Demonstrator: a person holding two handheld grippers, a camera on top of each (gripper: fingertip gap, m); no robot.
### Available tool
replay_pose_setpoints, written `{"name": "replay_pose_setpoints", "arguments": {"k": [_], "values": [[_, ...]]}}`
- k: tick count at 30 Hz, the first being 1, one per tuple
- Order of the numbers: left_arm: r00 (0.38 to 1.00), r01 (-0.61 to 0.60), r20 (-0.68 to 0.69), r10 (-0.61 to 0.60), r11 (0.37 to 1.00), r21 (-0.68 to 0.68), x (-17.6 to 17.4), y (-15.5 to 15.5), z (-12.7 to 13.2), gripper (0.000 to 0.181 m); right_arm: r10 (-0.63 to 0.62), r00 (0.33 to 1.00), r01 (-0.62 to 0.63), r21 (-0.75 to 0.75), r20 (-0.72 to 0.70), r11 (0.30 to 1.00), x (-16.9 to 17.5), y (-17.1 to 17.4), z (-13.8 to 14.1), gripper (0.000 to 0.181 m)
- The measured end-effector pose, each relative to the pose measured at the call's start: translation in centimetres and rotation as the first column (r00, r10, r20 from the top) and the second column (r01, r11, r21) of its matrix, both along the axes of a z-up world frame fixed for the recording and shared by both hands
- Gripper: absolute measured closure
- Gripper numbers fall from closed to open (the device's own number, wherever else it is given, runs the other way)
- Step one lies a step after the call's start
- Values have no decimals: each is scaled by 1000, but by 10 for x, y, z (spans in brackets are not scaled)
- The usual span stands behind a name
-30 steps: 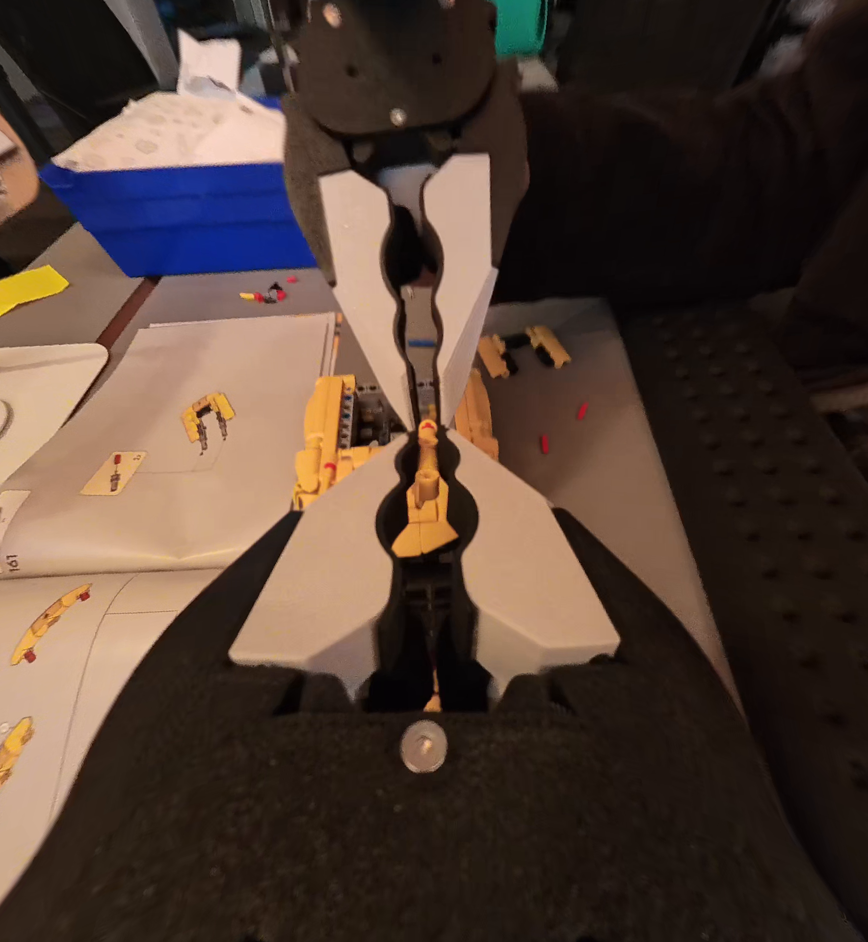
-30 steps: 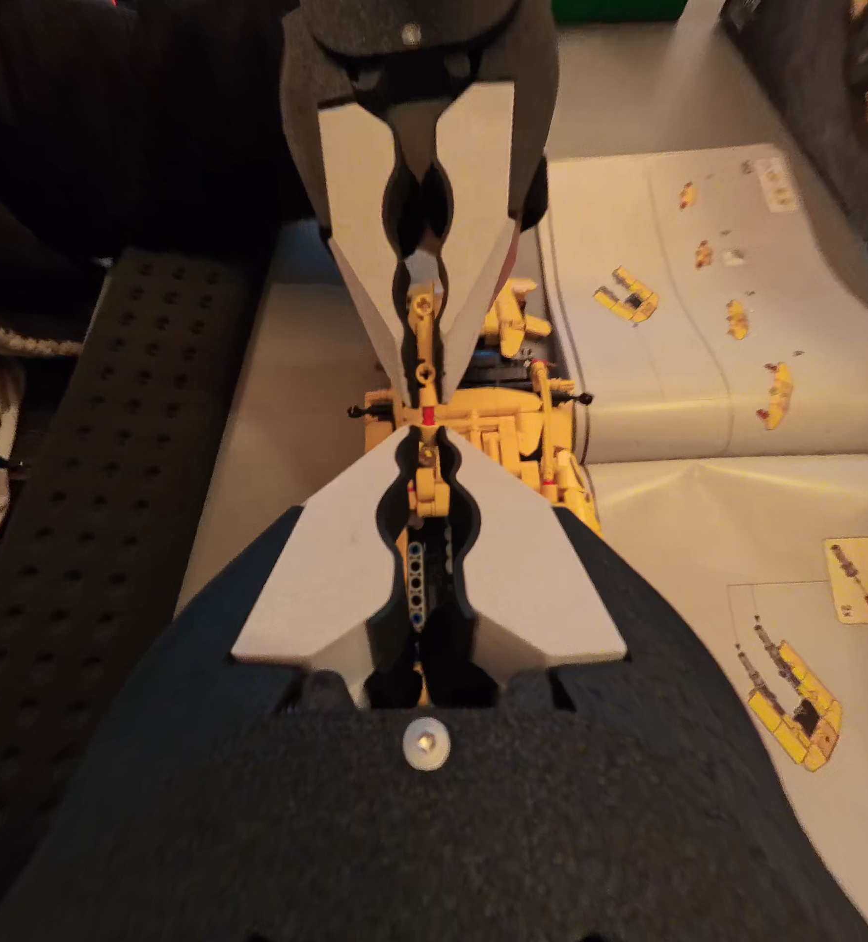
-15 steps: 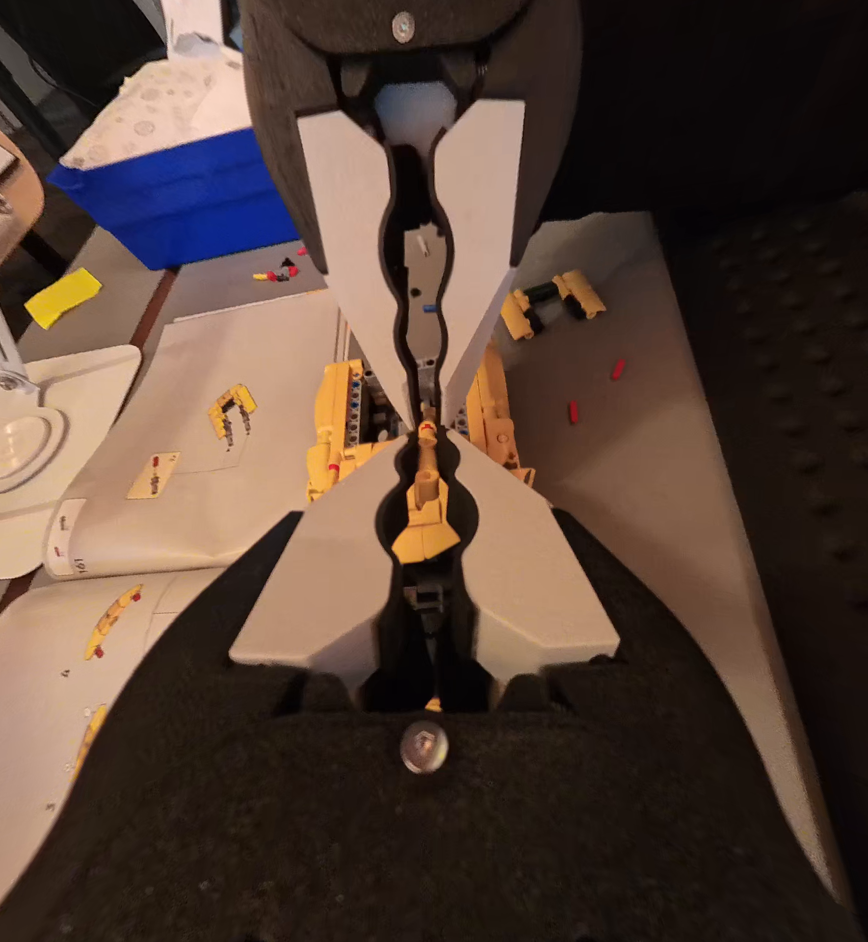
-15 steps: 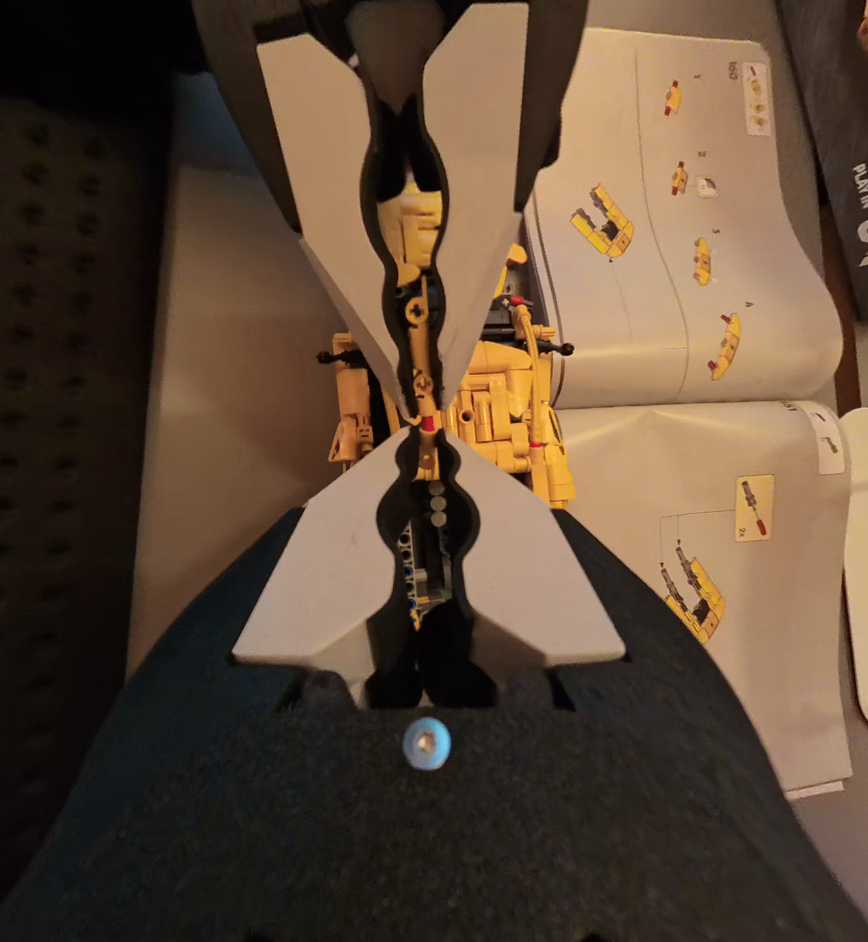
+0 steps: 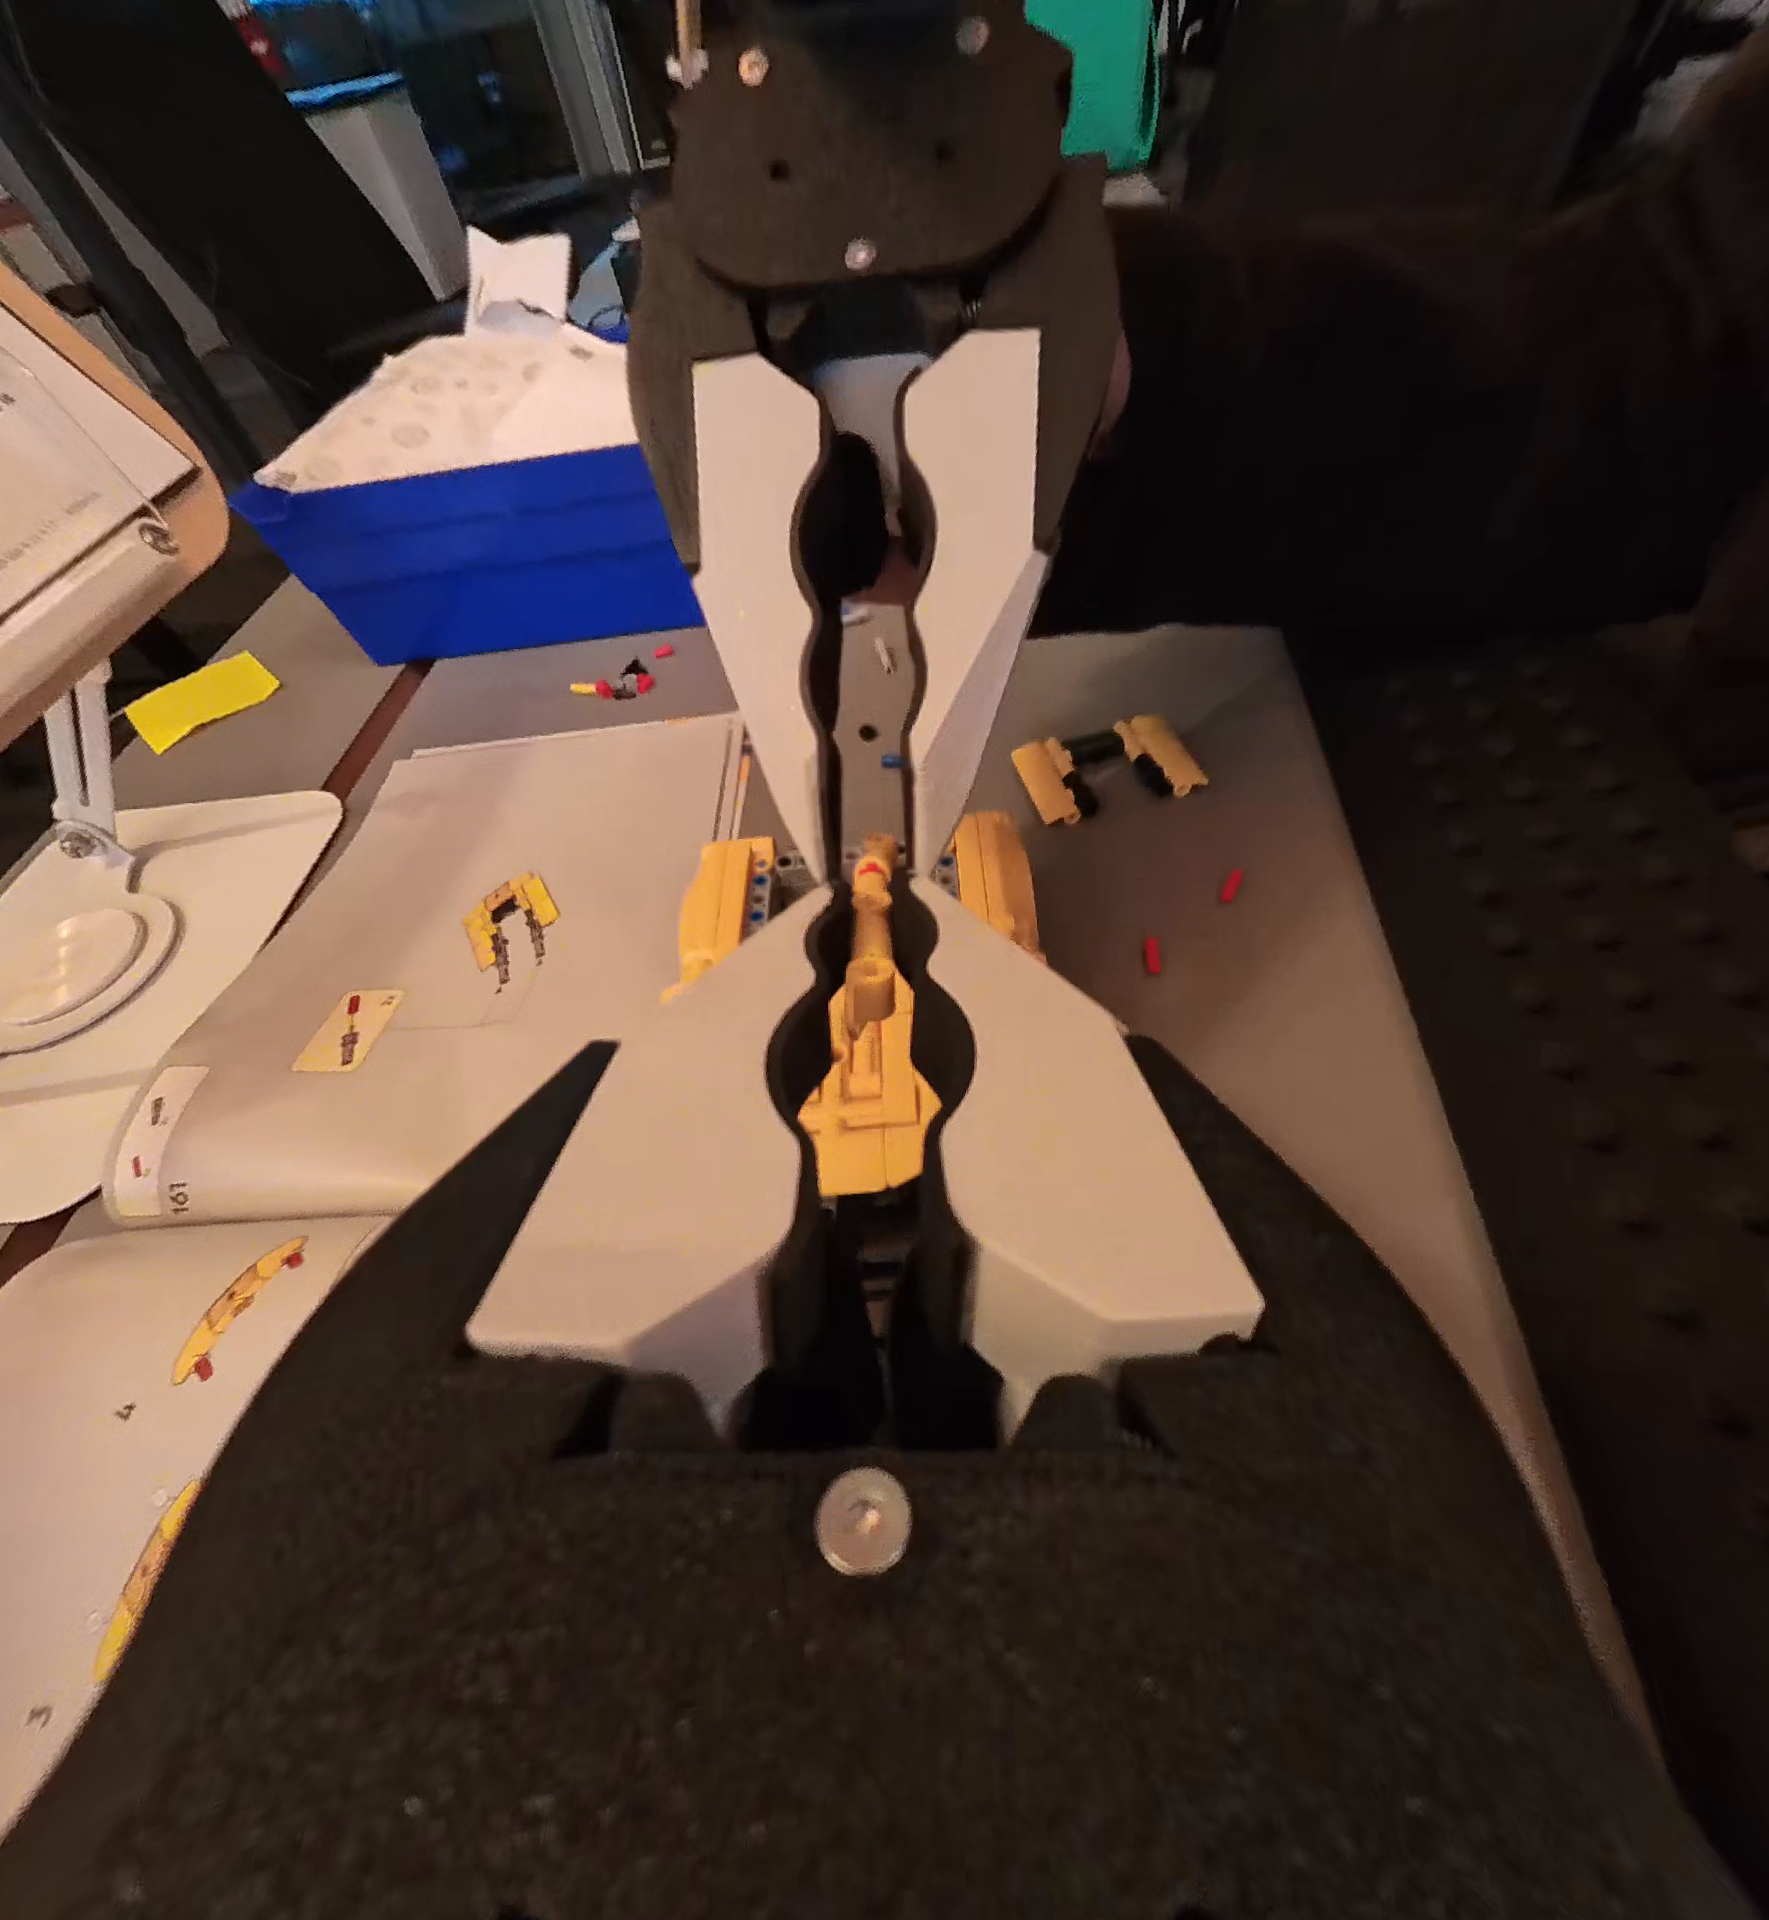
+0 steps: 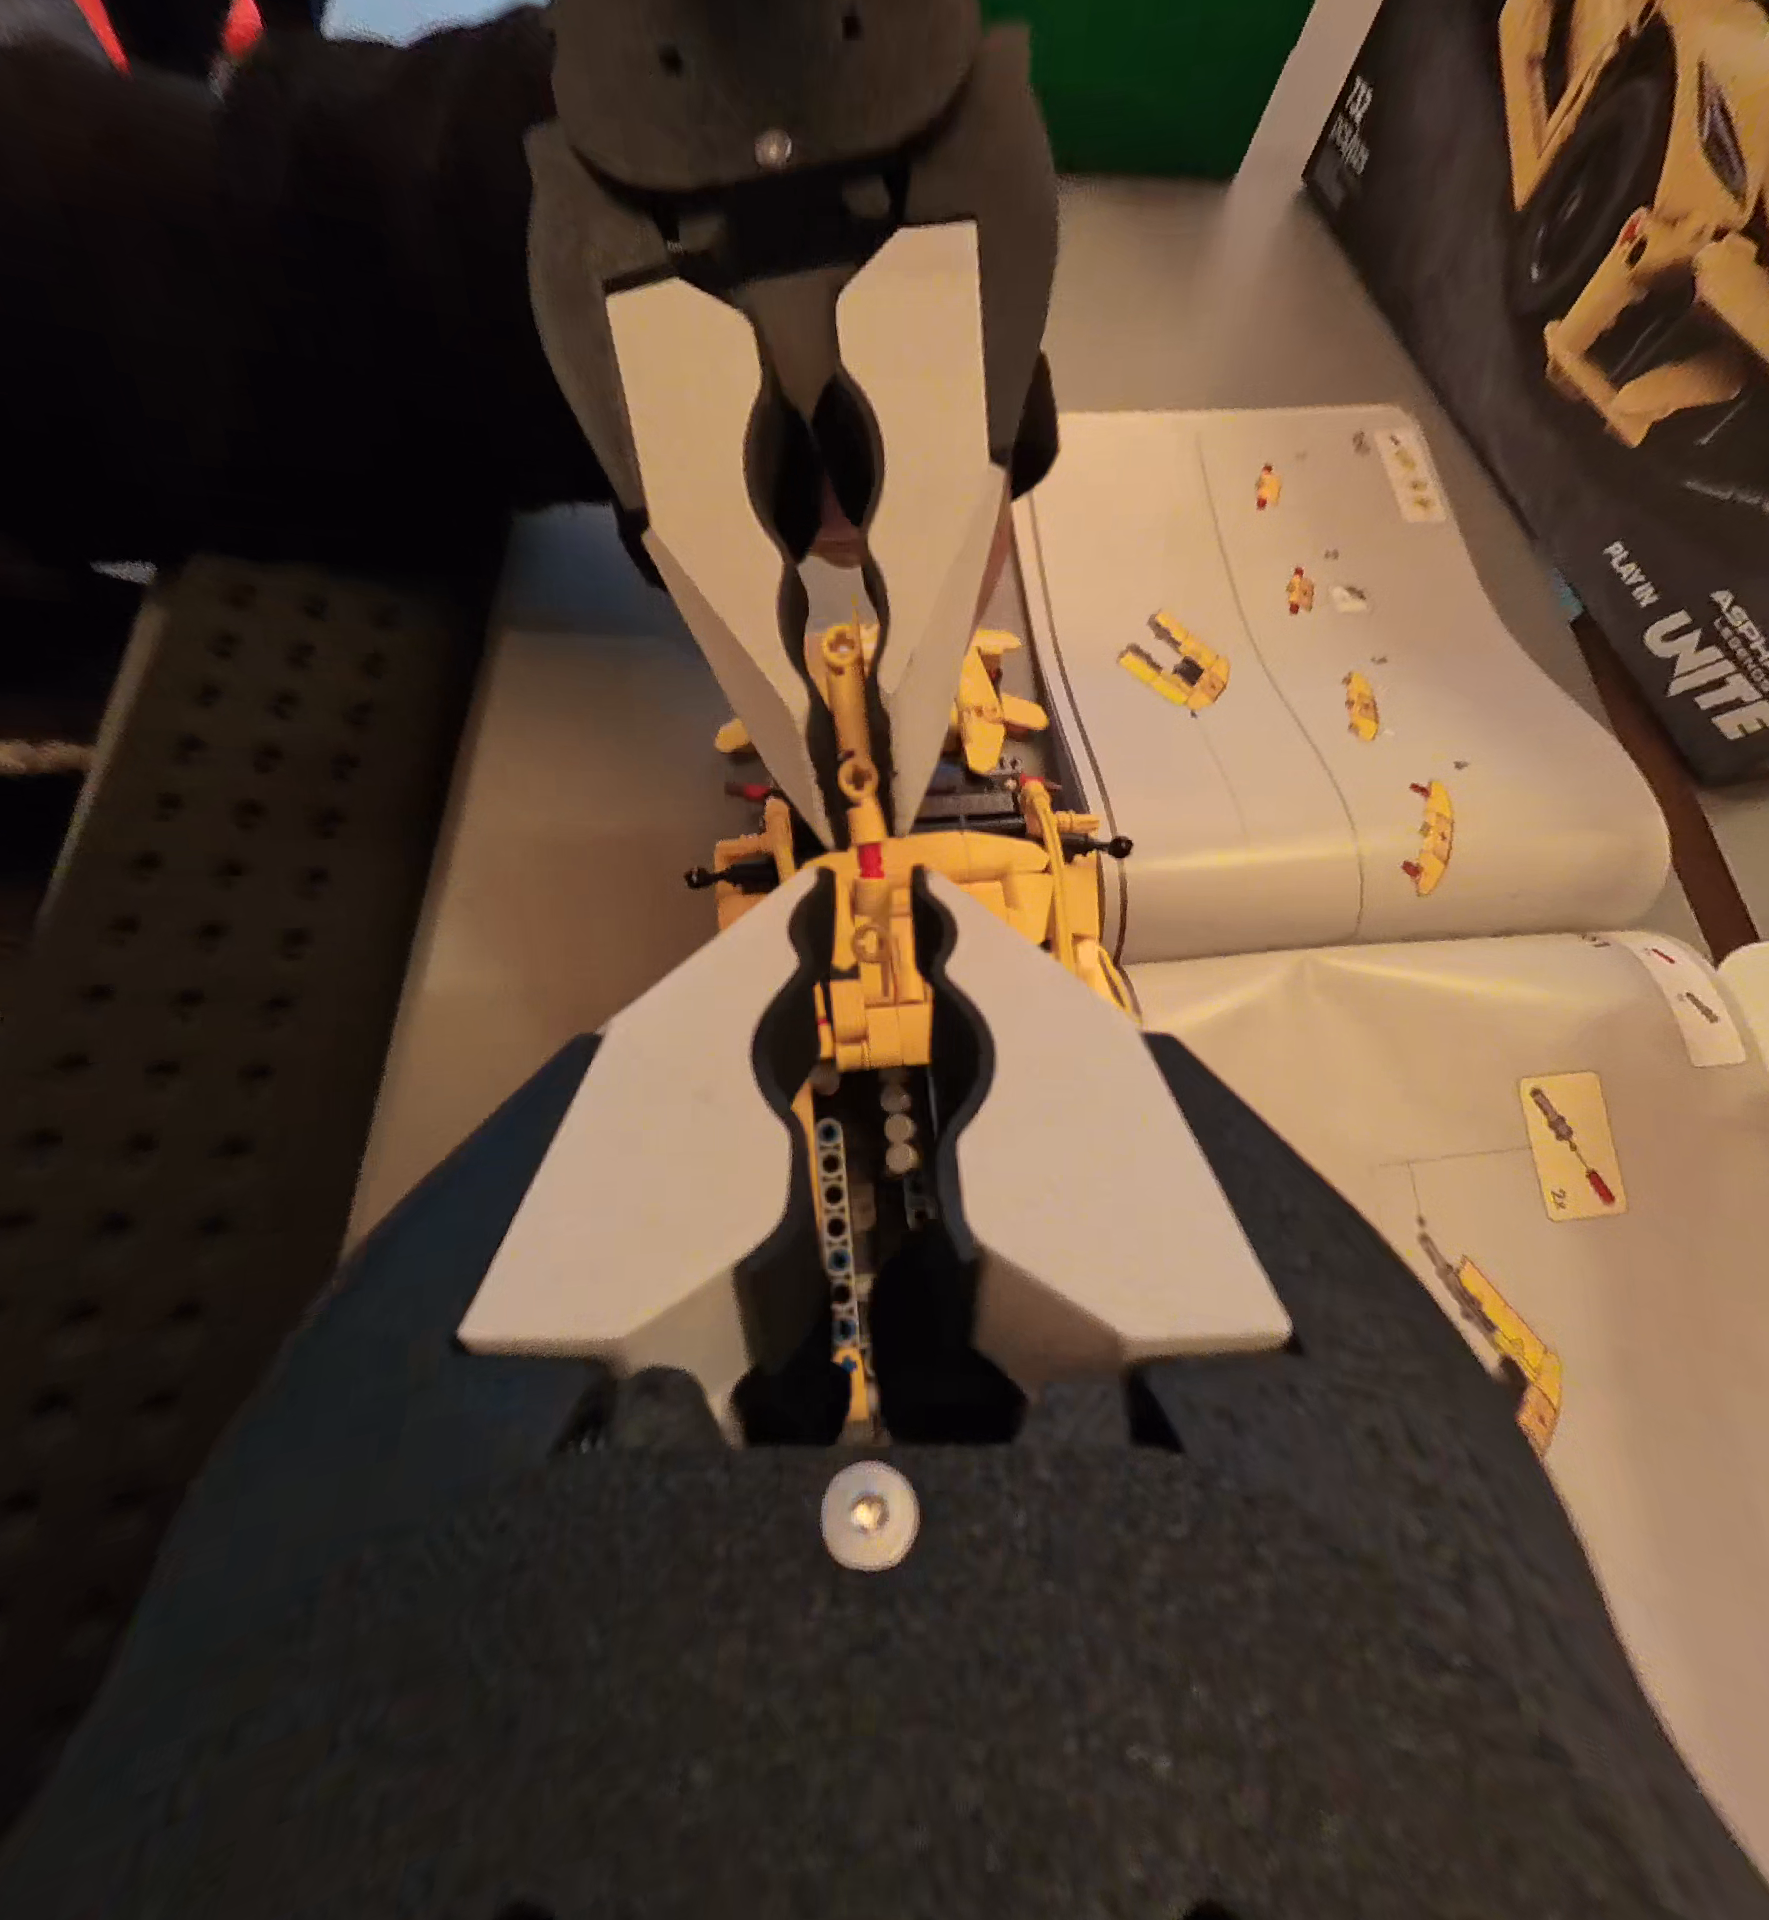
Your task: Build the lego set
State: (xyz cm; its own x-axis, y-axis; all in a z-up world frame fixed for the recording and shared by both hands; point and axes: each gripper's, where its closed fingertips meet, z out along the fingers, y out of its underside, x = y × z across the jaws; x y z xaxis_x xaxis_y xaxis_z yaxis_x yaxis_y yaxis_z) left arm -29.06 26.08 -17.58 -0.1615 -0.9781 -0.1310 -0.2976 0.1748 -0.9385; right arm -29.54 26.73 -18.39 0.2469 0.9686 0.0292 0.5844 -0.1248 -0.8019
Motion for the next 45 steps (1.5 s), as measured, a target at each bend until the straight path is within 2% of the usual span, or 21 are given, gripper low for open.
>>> {"name": "replay_pose_setpoints", "arguments": {"k": [6,9,12,15,18,26,30,36,45], "values": [[984,26,180,2,988,-154,-5,4,33,175,22,986,-18,28,-166,999,-1,3,22,165],[954,75,301,10,961,-267,-9,6,53,175,34,957,-14,71,-290,997,-2,5,43,164],[925,135,380,7,929,-345,-10,5,64,175,33,936,10,118,-351,993,-1,8,55,161],[900,172,435,14,907,-385,-12,6,72,174,48,918,12,148,-394,989,-1,5,66,165],[899,167,437,23,905,-391,-12,8,72,175,53,915,18,170,-401,985,-1,4,70,172],[903,161,430,23,909,-385,-9,7,70,175,59,896,1,135,-440,991,-3,2,73,172],[904,154,427,26,911,-381,-8,7,69,175,44,903,1,104,-428,995,-3,3,71,174],[920,161,392,-22,932,-326,-10,-3,66,174,68,912,-66,17,-404,998,-5,-7,69,175],[894,135,447,30,933,-332,-6,4,68,174,23,892,-20,12,-451,1000,-6,2,70,176]]}}
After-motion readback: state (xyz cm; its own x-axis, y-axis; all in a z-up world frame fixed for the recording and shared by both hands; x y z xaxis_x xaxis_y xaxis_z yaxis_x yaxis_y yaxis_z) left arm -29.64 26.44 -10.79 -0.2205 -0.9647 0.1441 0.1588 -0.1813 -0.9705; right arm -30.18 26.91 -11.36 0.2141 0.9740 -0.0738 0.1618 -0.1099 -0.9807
